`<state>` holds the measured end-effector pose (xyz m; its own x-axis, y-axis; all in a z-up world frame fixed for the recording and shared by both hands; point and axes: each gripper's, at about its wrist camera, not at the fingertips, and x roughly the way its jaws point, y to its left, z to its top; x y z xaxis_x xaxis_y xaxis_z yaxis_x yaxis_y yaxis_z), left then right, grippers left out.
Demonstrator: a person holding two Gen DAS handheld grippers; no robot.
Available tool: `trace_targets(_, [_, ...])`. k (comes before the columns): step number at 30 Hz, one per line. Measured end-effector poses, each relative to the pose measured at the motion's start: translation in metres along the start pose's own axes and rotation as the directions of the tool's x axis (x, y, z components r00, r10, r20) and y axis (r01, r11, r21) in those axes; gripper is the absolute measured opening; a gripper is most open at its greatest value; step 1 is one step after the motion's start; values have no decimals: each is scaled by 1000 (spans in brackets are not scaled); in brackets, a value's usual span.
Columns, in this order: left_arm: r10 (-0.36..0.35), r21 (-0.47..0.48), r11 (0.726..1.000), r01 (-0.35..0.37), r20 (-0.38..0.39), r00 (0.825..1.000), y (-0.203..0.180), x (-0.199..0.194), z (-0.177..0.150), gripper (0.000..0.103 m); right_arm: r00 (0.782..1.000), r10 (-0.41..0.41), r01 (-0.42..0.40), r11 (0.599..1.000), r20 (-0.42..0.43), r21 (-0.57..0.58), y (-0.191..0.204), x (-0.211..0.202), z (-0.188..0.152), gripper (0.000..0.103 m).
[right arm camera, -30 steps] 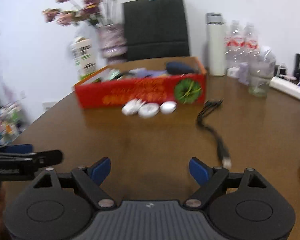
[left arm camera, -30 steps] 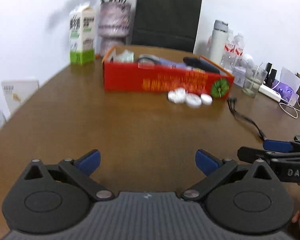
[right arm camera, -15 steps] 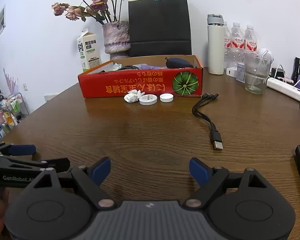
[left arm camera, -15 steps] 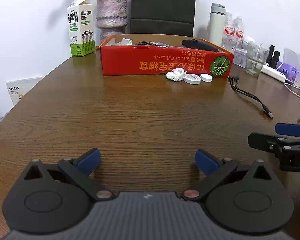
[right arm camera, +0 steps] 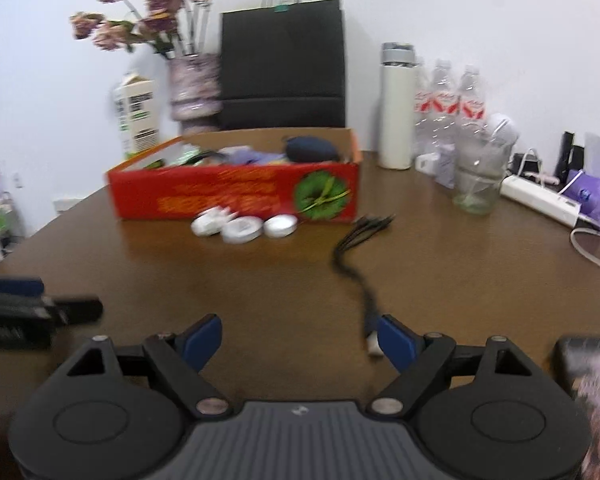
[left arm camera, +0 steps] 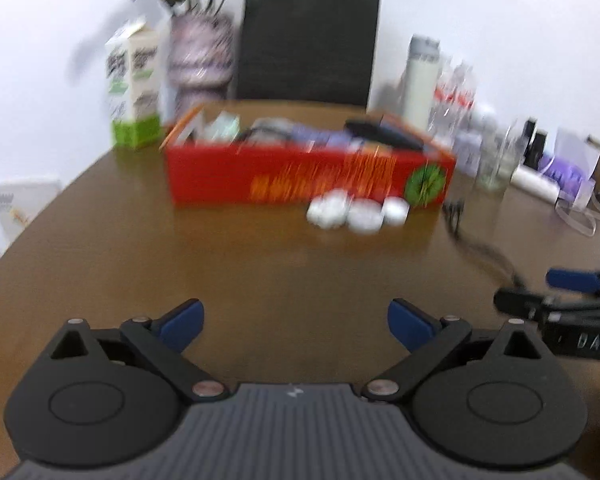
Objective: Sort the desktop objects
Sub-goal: 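Grasp the white tissue with the left tool while the right tool grasps the black cable, then carry the tissue and black cable into the box and release both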
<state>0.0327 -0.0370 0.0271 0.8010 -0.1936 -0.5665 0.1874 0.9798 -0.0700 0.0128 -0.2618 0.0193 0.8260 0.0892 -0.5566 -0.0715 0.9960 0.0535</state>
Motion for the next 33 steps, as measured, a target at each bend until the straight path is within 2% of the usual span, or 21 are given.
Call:
trace_targets(4, [-54, 3, 999, 54, -25, 998, -8, 45, 31, 89, 999, -31, 32, 999, -24, 27, -16, 23, 13, 69])
trace_targets(6, [-59, 4, 998, 60, -50, 997, -10, 70, 46, 80, 999, -17, 20, 998, -52, 62, -23, 35, 16, 56])
trace_targets(10, [-50, -24, 999, 48, -65, 997, -7, 107, 64, 77, 998, 11, -6, 998, -63, 67, -22, 53, 24, 53])
trace_targets(14, [-46, -64, 997, 41, -80, 996, -2, 128, 71, 68, 995, 8, -3, 999, -99, 48, -16, 77, 33, 52])
trace_targets(16, [-44, -61, 997, 39, -82, 996, -4, 132, 69, 56, 996, 8, -4, 999, -90, 46, -16, 81, 34, 50])
trace_targets(17, [-54, -64, 997, 48, -95, 994, -5, 135, 67, 38, 997, 2, 1, 999, -83, 42, -15, 82, 34, 45])
trace_targets(18, [-59, -62, 997, 54, -83, 995, -6, 134, 66, 25, 997, -8, 10, 999, -77, 36, -15, 82, 33, 36])
trace_targets(19, [-61, -57, 997, 56, -82, 995, -7, 134, 64, 25, 997, -23, 24, 1000, -69, 16, -15, 83, 32, 31])
trace_targets(21, [-67, -54, 997, 63, -80, 995, -8, 129, 62, 23, 997, -46, 45, 999, -64, -14, -14, 81, 30, 11])
trace_targets(23, [-71, -62, 996, 65, -92, 993, -6, 119, 58, 23, 997, -24, 23, 999, -67, -27, -13, 76, 27, 4])
trace_targets(26, [-76, -84, 994, 68, -104, 992, -2, 93, 44, 23, 998, -2, 0, 999, -58, -42, -5, 59, 17, 3])
trace_targets(30, [-93, -127, 988, 83, -80, 992, 10, 42, 12, 23, 998, 18, -16, 1000, 62, -21, 8, 3, -2, 1])
trace_targets(33, [-95, -141, 986, 87, -50, 994, 15, 7, -4, 23, 993, 40, -43, 999, 112, 25, 9, -29, -3, 1])
